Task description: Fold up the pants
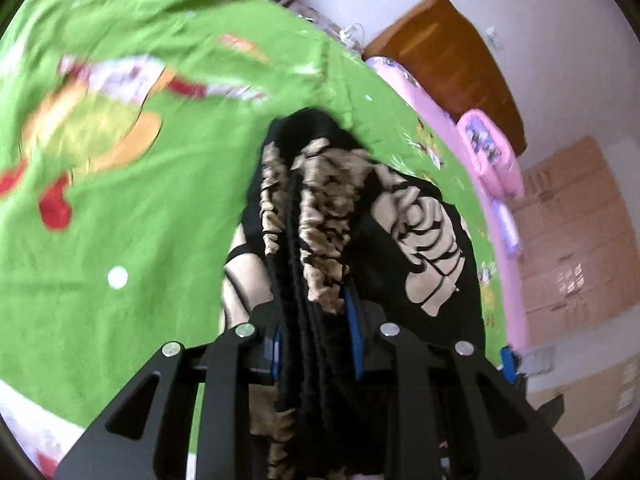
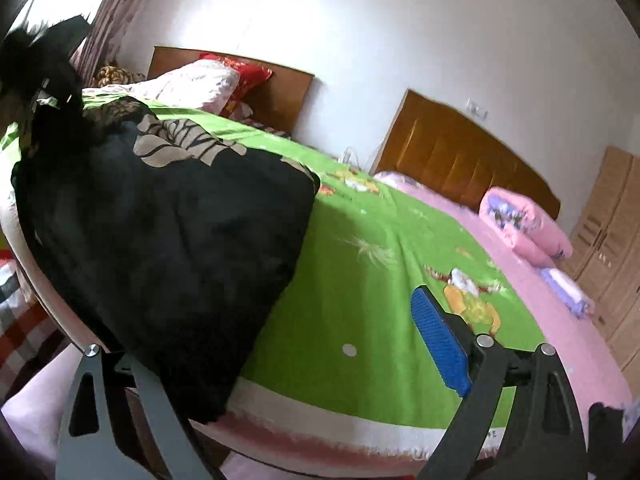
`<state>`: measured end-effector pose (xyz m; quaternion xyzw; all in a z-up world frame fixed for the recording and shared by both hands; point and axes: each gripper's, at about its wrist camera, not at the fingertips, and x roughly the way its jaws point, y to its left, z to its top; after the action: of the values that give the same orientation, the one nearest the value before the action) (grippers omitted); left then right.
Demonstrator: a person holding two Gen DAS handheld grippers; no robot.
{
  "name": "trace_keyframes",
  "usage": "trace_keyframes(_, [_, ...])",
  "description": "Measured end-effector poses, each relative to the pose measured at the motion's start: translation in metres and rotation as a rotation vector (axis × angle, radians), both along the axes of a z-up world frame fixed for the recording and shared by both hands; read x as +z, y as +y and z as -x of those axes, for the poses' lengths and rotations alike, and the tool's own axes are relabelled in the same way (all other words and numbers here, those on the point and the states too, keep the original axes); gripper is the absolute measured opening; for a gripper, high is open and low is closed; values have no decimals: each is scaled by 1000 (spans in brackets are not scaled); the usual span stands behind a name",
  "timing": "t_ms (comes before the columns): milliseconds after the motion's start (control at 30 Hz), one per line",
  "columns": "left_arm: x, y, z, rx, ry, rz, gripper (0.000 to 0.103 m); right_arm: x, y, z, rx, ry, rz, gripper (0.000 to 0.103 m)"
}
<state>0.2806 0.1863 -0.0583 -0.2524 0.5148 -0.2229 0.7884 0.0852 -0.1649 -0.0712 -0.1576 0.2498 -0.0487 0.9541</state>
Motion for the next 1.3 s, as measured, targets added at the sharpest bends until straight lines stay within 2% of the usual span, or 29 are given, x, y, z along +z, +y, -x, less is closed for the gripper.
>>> trace_keyframes(67, [-1, 5, 2, 11, -8, 36, 26, -1, -2, -3, 0, 2, 1, 88])
trace_keyframes(200, [-1, 12, 12, 36, -22, 61, 44, -2, -7, -5, 3, 25, -36, 89])
trace_keyframes(267, [-1, 22, 17, 86, -34, 80, 53, -2, -12, -3, 20, 46, -62, 89])
trace_keyframes(300, [1, 28, 23, 125, -43, 73, 63, -3, -16, 1, 43, 56, -77, 89])
trace_keyframes(333, [9, 39, 36, 218, -72, 10, 77, -4, -17, 8, 66, 58, -91, 89])
trace_keyframes(367, [15, 44, 46, 273, -95, -41, 80, -4, -23, 15, 98, 59, -115, 90])
trace_keyframes(400, [25, 49, 61, 350, -126, -126, 80, -4, -29, 24, 143, 61, -150, 90])
trace_keyframes(433, [33, 50, 71, 387, -144, -186, 80, -4, -35, 32, 188, 64, -183, 90])
trace_keyframes(467, [39, 49, 80, 390, -171, -213, 80, -3, -40, 39, 225, 61, -215, 90])
trace_keyframes(500, [47, 41, 89, 370, -208, -228, 80, 0, -46, 47, 261, 46, -256, 90])
trace_keyframes(567, [64, 11, 106, 260, -285, -233, 80, 7, -52, 53, 323, 31, -322, 90])
trace_keyframes(633, [71, -22, 116, 144, -341, -228, 86, 15, -48, 49, 428, 59, -380, 90])
trace_keyframes(700, [69, -53, 119, 50, -368, -249, 87, 20, -30, 40, 530, 92, -374, 90])
trace_keyframes(733, [63, -73, 116, 15, -367, -299, 87, 21, -21, 38, 558, 97, -353, 90])
trace_keyframes(800, [46, -101, 110, -34, -355, -412, 87, 24, -2, 36, 607, 88, -290, 90])
trace_keyframes(900, [19, -119, 100, -65, -306, -525, 87, 15, 15, 29, 665, 164, -273, 90])
trace_keyframes(967, [9, -122, 110, -80, -312, -557, 89, -2, 21, 29, 709, 263, -276, 91])
trace_keyframes(1033, [6, -127, 115, -95, -341, -587, 92, -9, 23, 37, 715, 251, -234, 91])
trace_keyframes(1067, [6, -129, 116, -93, -344, -602, 92, -7, 22, 39, 728, 260, -244, 91])
trace_keyframes(1133, [13, -131, 118, -74, -352, -599, 92, 3, 12, 39, 771, 297, -315, 92])
trace_keyframes(1200, [30, -140, 132, -79, -397, -552, 92, 23, -6, 45, 849, 306, -404, 91])
trace_keyframes(1300, [44, -167, 137, -146, -456, -513, 93, 54, -41, 39, 843, 215, -497, 93])
